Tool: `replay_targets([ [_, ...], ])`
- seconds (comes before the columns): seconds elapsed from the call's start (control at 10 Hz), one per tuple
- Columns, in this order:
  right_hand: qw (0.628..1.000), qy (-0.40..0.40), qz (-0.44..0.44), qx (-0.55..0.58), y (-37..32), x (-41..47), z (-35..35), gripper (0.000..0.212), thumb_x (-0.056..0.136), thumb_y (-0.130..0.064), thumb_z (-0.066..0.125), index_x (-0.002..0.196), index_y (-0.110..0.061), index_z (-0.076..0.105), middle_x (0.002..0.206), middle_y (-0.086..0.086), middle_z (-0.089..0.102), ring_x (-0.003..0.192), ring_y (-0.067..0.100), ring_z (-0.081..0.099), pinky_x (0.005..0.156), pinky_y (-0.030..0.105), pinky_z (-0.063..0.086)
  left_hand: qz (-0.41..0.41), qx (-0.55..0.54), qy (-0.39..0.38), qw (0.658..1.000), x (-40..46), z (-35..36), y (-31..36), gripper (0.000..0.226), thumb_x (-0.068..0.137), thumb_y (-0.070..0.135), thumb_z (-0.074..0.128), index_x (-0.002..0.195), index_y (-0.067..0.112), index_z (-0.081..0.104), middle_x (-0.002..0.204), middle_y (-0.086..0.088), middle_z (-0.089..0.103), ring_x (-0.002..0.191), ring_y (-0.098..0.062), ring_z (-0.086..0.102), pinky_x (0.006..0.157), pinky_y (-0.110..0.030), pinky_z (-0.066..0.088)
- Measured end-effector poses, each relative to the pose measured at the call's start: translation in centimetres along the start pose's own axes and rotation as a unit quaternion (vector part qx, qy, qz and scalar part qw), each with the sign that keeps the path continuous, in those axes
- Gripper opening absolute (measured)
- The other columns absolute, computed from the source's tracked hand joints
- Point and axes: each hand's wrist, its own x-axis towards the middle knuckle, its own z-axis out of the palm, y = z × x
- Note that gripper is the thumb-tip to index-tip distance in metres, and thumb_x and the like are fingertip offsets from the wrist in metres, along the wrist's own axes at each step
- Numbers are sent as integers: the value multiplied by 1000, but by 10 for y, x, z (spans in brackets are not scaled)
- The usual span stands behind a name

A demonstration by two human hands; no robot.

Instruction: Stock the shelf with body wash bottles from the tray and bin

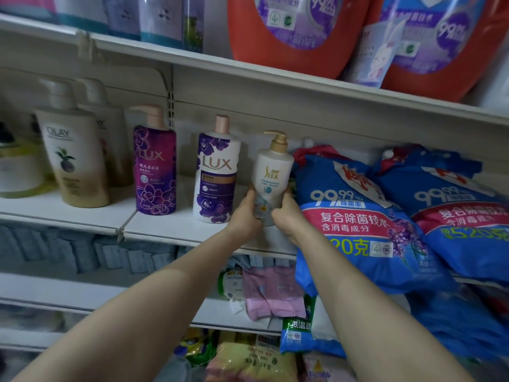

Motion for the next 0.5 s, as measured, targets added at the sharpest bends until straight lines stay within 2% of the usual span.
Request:
replay_targets([
  [0.1,1000,-23,5,-14,1,-5,-4,76,91,0,49,157,-14,16,152,13,42,133,32,45,110,41,41,-8,22,-16,1000,-3,-4,3,55,100,10,48,150,12,25,143,-2,44,123,-12,50,102,-20,41],
  [0.2,999,-28,-8,-39,3,-8,-8,77,91,-1,51,158,-15,14,151,13,42,132,32,47,109,42,43,-3,74,-18,997,-7,-11,-6,81,91,5,59,155,16,11,154,-8,35,139,-23,38,115,-39,33],
  [0.3,997,-15,-31,-64,0,-15,-11,81,89,-9,62,156,-18,18,151,11,43,131,30,50,107,46,46,-2,74,-39,997,-27,-21,9,76,92,6,59,154,14,17,153,-8,37,140,-24,37,115,-34,32],
  [0.4,991,13,-86,-102,-16,-29,-13,74,89,-13,67,151,-21,28,147,8,45,128,28,51,105,47,47,48,95,-42,993,-43,-36,15,65,92,10,60,150,13,31,147,-6,46,135,-22,44,111,-34,38],
  [0.5,975,13,-163,-149,-39,-51,-16,67,91,-12,67,149,-18,34,142,9,47,126,25,51,106,38,44,87,129,-24,988,-60,-58,24,55,93,12,61,145,13,43,139,-6,55,128,-18,52,106,-30,43],
])
